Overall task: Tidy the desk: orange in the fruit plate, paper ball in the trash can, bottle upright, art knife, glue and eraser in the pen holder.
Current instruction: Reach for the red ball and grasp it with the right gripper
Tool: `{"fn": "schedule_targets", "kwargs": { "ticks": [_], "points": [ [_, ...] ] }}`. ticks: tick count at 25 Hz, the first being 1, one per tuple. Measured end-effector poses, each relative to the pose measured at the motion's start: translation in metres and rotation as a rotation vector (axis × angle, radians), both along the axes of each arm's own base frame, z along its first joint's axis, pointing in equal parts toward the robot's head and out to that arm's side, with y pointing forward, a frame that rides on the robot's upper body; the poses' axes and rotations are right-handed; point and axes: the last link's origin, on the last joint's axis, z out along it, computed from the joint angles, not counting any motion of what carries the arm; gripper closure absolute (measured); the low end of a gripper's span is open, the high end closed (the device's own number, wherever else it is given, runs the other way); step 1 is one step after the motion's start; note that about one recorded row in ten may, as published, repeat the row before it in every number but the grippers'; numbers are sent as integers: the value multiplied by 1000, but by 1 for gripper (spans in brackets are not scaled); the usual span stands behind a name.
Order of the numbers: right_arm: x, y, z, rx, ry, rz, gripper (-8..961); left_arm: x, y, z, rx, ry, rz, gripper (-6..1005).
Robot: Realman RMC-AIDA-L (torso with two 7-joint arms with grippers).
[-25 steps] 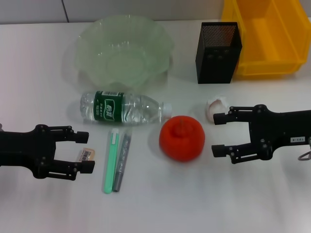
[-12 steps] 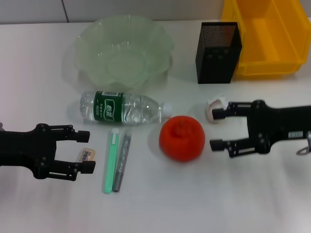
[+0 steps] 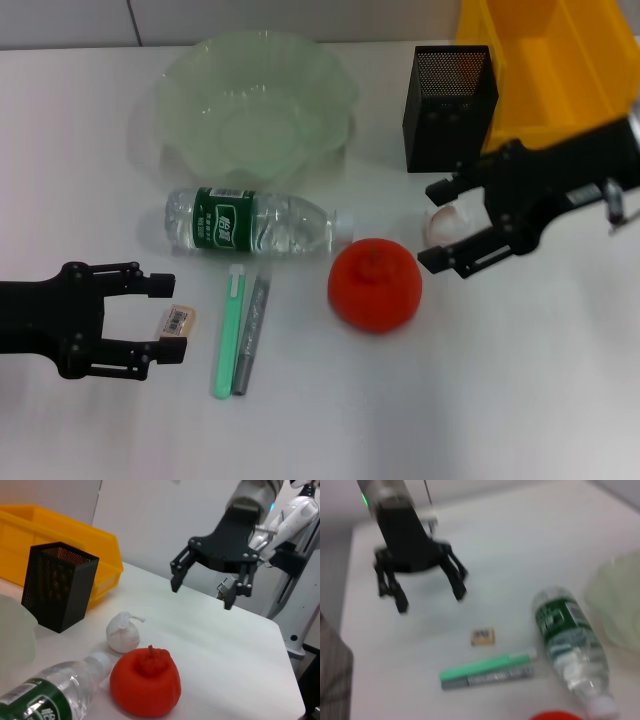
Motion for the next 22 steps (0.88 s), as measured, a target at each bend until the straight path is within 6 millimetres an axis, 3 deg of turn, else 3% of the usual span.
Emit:
{"fn": "schedule_targets", "kwargs": {
  "ticks": [5,6,10,17,22],
  "points": [
    [-47,13,-15,-26,-238,-38,128,-4,-4,2,1,3,14,152],
    [-61,16,-26,-36,-312,-37,129,-5,-5,2,0,4,18,152],
    [-75,14,-47,-45,-394,-32,131,-6,-5,3,-6,5,28,152],
    [-81,14,-95,20,-510,-44,134,-4,-4,1,-13,1,34,152],
    [-76,11,-118,32,-564,-44,136,-4,-4,-1,-13,2,33,152]
  ]
}}
